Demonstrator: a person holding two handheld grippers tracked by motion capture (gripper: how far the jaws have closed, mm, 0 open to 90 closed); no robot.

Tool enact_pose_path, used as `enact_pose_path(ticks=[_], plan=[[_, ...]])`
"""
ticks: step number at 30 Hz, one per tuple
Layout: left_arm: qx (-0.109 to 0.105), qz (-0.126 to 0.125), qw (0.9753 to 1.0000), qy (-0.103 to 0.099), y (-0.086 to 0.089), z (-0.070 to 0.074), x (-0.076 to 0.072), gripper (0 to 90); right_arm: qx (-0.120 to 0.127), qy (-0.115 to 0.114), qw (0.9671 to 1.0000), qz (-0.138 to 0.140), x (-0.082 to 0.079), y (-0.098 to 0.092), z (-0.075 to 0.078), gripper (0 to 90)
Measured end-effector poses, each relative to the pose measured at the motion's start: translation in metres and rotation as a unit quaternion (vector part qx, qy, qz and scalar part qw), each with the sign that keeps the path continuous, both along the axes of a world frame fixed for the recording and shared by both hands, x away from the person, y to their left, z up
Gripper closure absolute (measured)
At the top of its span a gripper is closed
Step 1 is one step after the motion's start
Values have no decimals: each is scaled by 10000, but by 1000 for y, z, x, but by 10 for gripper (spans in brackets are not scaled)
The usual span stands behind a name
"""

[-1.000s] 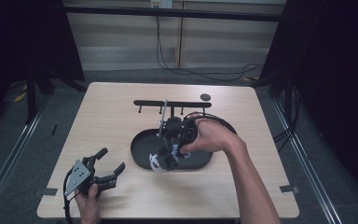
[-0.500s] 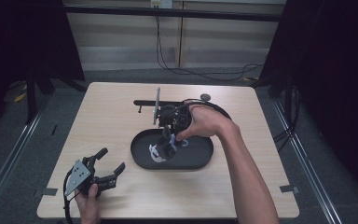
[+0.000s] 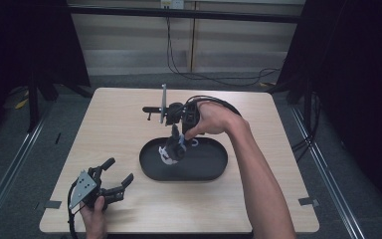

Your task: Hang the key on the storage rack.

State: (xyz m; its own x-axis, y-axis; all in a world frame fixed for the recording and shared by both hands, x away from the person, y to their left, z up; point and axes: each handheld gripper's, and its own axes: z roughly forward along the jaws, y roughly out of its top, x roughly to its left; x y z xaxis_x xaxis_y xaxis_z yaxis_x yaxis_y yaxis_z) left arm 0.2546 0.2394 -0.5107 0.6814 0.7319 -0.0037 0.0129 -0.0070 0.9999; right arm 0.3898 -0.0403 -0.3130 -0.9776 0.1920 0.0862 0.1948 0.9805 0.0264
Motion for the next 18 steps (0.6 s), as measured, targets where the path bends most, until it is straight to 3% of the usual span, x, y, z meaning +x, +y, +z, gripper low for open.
enact_pose_path(ticks=[2, 7, 12, 18], plan=[[-91, 36, 9999, 29, -1, 0, -1, 153, 21, -10, 10000, -17, 6, 1, -2, 871], [-29, 32, 10000, 18, 0, 0, 0, 153, -63, -27, 9999, -87, 18, 1, -3, 872], [-19, 48, 10000, 2, 0, 0, 0, 153, 6, -41, 9999, -102, 26, 2, -1, 871], [-20, 46, 10000, 4, 0, 0, 0, 153, -141, -104, 9997, -153, 31, 3, 2, 871]])
